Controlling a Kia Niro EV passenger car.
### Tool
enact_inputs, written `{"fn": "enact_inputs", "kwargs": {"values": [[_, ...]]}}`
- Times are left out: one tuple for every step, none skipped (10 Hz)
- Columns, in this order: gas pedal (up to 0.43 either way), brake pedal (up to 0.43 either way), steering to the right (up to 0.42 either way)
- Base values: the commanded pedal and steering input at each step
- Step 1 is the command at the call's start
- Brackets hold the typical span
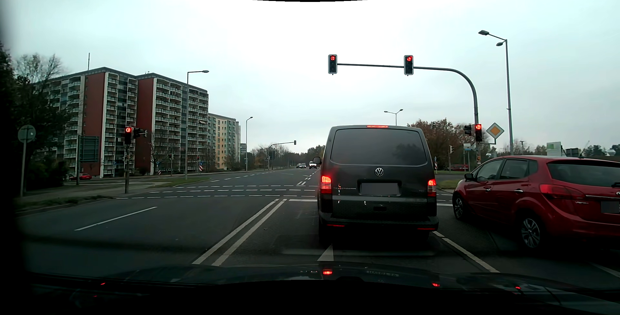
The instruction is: Follow the waypoints while adhering to traffic rules and regulations
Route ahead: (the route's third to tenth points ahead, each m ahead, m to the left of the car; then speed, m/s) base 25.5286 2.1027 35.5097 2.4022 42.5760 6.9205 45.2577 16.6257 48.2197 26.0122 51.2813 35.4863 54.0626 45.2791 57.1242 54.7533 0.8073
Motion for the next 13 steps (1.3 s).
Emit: {"fn": "enact_inputs", "kwargs": {"values": [[0.000,0.177,-0.006],[0.000,0.183,-0.006],[0.000,0.183,-0.006],[0.000,0.171,-0.006],[0.000,0.159,-0.006],[0.000,0.159,-0.006],[0.000,0.159,-0.006],[0.000,0.159,-0.006],[0.000,0.159,-0.006],[0.000,0.159,-0.006],[0.000,0.159,-0.006],[0.000,0.152,-0.006],[0.000,0.165,-0.006]]}}
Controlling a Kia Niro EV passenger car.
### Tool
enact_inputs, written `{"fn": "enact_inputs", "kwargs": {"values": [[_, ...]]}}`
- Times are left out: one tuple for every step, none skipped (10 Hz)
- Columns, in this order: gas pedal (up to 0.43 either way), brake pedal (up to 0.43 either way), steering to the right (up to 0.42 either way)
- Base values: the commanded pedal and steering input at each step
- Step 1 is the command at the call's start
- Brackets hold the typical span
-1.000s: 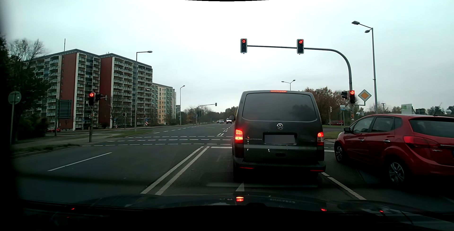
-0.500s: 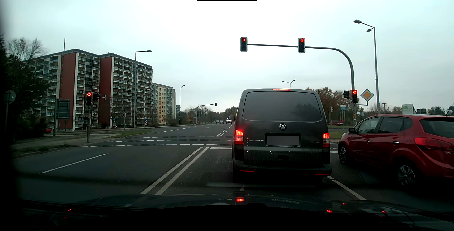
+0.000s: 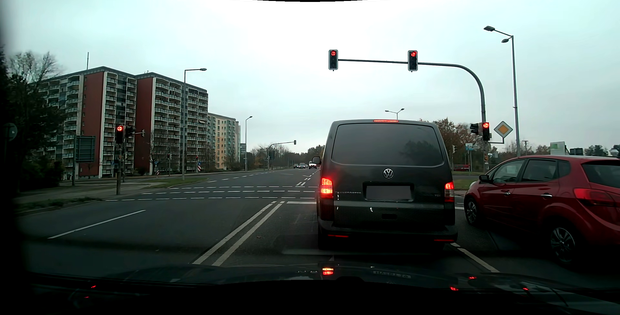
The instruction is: Follow the waypoints while adhering to traffic rules and regulations
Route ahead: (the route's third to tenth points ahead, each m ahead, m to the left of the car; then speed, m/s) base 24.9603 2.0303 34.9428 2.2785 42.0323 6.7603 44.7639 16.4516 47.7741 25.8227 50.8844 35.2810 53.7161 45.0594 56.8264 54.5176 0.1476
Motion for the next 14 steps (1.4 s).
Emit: {"fn": "enact_inputs", "kwargs": {"values": [[0.000,0.165,-0.006],[0.000,0.171,-0.006],[0.000,0.177,-0.006],[0.000,0.195,-0.006],[0.000,0.256,-0.006],[0.000,0.329,-0.006],[0.000,0.421,-0.006],[0.000,0.488,-0.006],[0.000,0.518,-0.006],[0.000,0.524,-0.006],[0.000,0.530,-0.006],[0.000,0.530,-0.006],[0.000,0.530,-0.006],[0.000,0.530,-0.006]]}}
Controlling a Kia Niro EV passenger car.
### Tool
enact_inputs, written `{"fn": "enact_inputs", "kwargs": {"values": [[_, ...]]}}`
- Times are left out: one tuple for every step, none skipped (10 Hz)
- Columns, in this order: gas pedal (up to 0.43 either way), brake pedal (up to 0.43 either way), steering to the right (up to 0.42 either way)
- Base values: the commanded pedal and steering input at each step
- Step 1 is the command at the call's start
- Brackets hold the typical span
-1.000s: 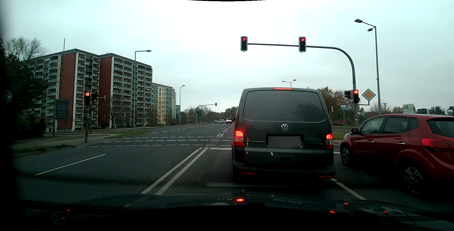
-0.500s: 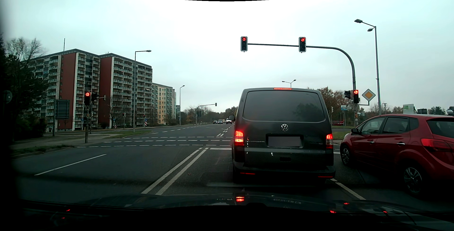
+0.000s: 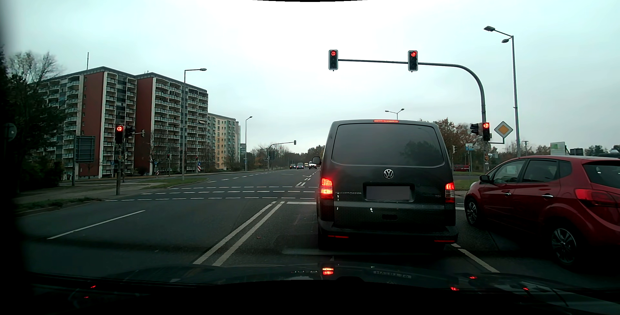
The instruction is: Follow the waypoints while adhering to traffic rules and regulations
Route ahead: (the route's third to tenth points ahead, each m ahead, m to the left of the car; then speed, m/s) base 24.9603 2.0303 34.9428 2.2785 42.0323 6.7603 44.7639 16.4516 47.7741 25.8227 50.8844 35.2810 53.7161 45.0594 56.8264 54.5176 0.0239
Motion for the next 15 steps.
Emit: {"fn": "enact_inputs", "kwargs": {"values": [[0.000,0.530,-0.006],[0.000,0.524,-0.006],[0.000,0.524,-0.006],[0.000,0.524,-0.006],[0.000,0.470,-0.006],[0.000,0.439,-0.006],[0.000,0.415,-0.006],[0.000,0.402,-0.006],[0.000,0.390,-0.006],[0.000,0.390,-0.006],[0.000,0.378,-0.006],[0.000,0.378,-0.006],[0.000,0.378,-0.006],[0.000,0.378,-0.006],[0.000,0.378,-0.006]]}}
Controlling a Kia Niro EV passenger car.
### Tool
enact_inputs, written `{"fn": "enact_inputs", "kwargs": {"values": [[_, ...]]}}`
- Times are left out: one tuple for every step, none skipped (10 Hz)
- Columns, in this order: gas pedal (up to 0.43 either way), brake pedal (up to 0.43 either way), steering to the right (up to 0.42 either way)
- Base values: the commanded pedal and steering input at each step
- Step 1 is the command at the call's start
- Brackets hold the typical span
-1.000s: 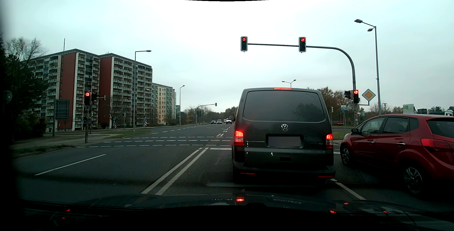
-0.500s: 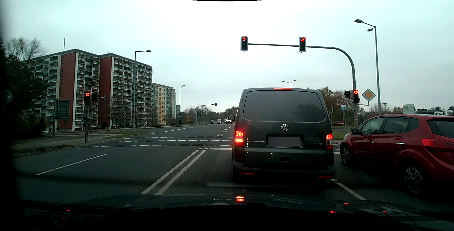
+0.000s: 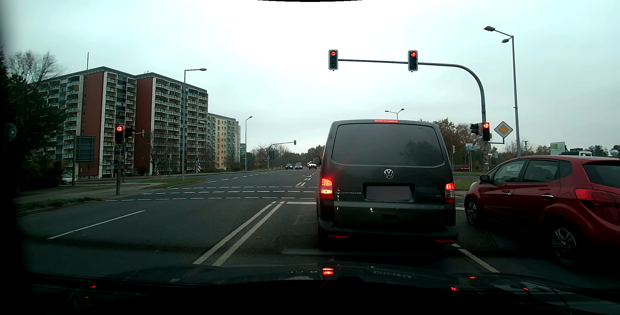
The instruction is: Follow the waypoints while adhering to traffic rules and regulations
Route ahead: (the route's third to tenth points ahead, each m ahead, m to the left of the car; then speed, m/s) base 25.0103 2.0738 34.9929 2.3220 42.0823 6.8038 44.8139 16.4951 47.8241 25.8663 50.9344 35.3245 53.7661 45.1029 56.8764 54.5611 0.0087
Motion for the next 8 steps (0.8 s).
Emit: {"fn": "enact_inputs", "kwargs": {"values": [[0.000,0.378,-0.006],[0.000,0.378,-0.006],[0.000,0.378,-0.006],[0.000,0.378,-0.006],[0.000,0.378,-0.006],[0.000,0.378,-0.006],[0.000,0.372,-0.006],[0.000,0.378,-0.006]]}}
